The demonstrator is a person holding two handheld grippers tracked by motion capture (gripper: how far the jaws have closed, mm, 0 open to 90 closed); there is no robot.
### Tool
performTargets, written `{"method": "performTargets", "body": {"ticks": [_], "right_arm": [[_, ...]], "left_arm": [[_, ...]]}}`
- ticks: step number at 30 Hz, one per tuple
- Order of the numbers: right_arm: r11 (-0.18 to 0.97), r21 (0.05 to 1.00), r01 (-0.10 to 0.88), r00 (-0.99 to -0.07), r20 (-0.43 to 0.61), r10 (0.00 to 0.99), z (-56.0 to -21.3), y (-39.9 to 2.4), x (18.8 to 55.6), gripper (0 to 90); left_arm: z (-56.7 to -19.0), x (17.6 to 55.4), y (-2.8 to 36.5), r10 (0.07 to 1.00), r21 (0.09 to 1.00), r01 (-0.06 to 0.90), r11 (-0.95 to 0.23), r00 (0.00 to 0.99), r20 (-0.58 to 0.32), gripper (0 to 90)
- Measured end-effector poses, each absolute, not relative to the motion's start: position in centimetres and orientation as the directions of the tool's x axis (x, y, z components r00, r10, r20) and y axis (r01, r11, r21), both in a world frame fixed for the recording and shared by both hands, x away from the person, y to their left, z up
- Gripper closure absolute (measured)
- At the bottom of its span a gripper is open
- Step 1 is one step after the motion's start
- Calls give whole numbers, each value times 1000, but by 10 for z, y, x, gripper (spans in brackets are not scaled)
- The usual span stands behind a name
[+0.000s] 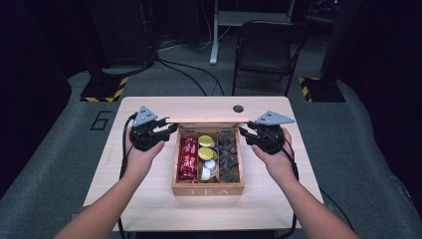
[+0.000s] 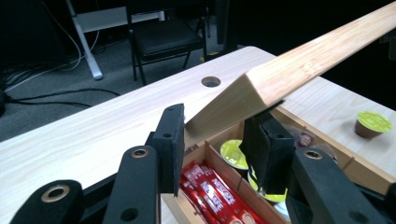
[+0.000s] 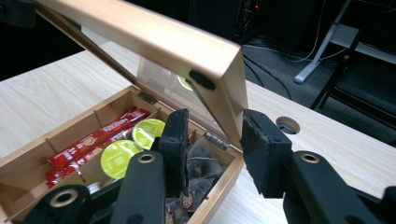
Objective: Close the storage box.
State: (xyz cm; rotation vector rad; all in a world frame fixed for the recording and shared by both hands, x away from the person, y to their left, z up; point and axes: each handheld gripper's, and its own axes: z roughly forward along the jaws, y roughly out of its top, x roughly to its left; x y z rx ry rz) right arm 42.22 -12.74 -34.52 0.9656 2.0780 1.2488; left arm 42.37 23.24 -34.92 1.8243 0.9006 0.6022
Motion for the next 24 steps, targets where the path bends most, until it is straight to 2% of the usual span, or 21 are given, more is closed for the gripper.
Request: {"method": "performTargets", "body": {"ticks": [9,14,24], "right_arm": [[291,899,328,-625,-24,780,-352,-132,403,615],[314,891,328,-630,-42,775,-358,-132,395,614],[329,885,329,-643,-45,764,-377,-134,381,611]], "left_arm": [[-361,408,234,782,905,321,-279,623,20,578],[-374,400,239,763,900,351,-260,646,-32,566],[-391,387,240,756,891,362,-274,653,-33,564]]}}
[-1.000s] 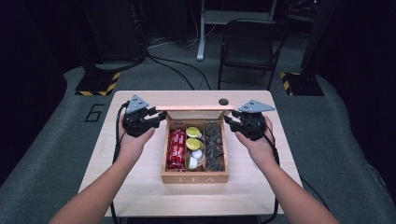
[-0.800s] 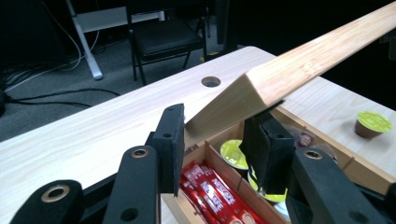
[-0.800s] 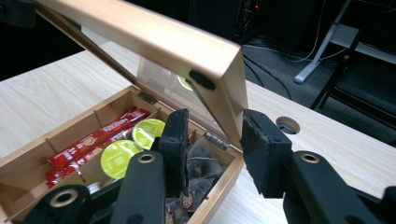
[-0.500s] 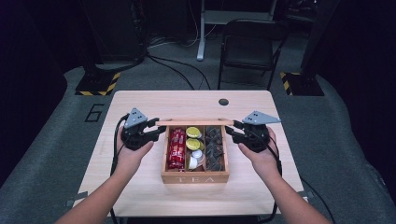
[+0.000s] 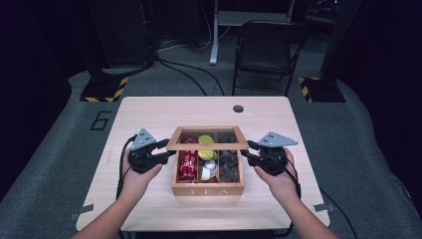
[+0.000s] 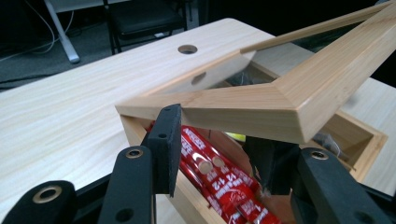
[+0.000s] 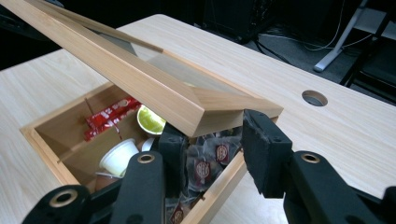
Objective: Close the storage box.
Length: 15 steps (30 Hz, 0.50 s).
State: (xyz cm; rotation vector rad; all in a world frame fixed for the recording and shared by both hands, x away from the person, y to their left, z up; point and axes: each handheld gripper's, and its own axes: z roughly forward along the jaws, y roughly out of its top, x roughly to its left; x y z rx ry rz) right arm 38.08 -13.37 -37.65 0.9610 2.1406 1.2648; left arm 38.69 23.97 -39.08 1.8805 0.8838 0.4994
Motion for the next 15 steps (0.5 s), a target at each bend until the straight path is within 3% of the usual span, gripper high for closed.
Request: {"method": "performTargets", "body": {"ticks": [15], "right_arm": [[345,876,336,-647,-52,760,-393,-134,370,613]], "left_arm": [[-404,374,241,751,884,368,-287,660,-31,573]]}}
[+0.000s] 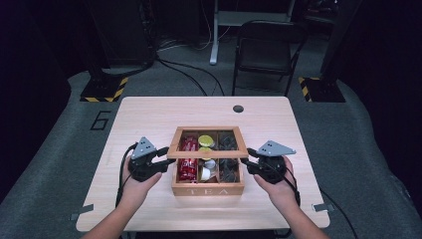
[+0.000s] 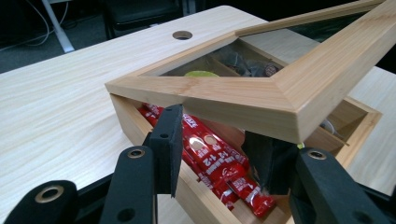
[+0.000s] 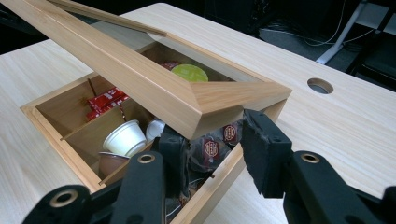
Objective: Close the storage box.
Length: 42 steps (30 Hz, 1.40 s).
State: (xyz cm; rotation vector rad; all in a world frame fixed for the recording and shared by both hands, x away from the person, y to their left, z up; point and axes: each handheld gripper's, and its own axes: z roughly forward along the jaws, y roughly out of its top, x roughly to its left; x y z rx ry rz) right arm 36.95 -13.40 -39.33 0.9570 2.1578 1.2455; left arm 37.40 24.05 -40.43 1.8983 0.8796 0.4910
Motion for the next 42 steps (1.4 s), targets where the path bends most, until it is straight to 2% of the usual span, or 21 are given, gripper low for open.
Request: {"method": "performTargets", "body": {"ticks": [15,24,42], "right_arm": [[335,879,340,-642,-44,765,-403,-134,364,612],[329,888,322,-638,-53,768,-415,-134,355,608],[368,878,307,-643,-94,760,-435,-132,340,598]], "left_arm": [[-413,364,241,759,886,394,-246,647,-77,572],[-424,356,237,772,886,382,-263,634,-44,572],[-441,337,231,774,882,397,-254,630,-61,565]]}}
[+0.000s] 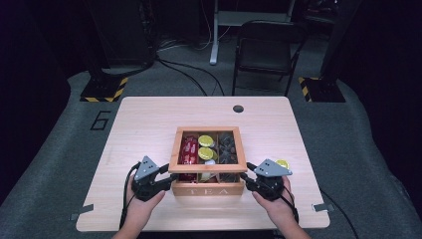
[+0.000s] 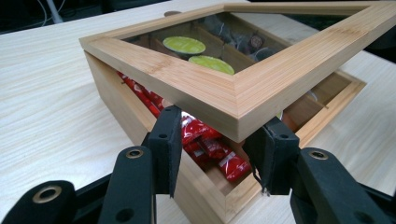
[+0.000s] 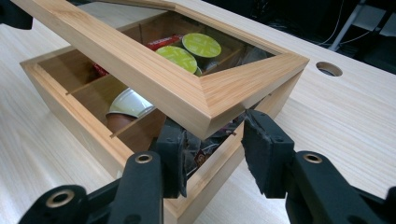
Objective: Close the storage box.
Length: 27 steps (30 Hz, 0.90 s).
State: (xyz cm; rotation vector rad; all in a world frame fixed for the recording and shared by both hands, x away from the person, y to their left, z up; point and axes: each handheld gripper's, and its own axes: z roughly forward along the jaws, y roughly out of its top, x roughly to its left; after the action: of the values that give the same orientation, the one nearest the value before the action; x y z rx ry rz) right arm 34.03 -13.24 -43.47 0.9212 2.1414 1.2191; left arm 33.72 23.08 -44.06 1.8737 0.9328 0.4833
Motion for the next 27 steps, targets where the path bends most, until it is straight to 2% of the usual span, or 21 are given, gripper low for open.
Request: {"method": "performTargets", "body": {"ticks": [27], "right_arm": [[371,856,361,-655,-50,754,-457,-132,332,575]], "left_arm": [[-462,328,232,757,861,422,-283,650,-70,547]]}}
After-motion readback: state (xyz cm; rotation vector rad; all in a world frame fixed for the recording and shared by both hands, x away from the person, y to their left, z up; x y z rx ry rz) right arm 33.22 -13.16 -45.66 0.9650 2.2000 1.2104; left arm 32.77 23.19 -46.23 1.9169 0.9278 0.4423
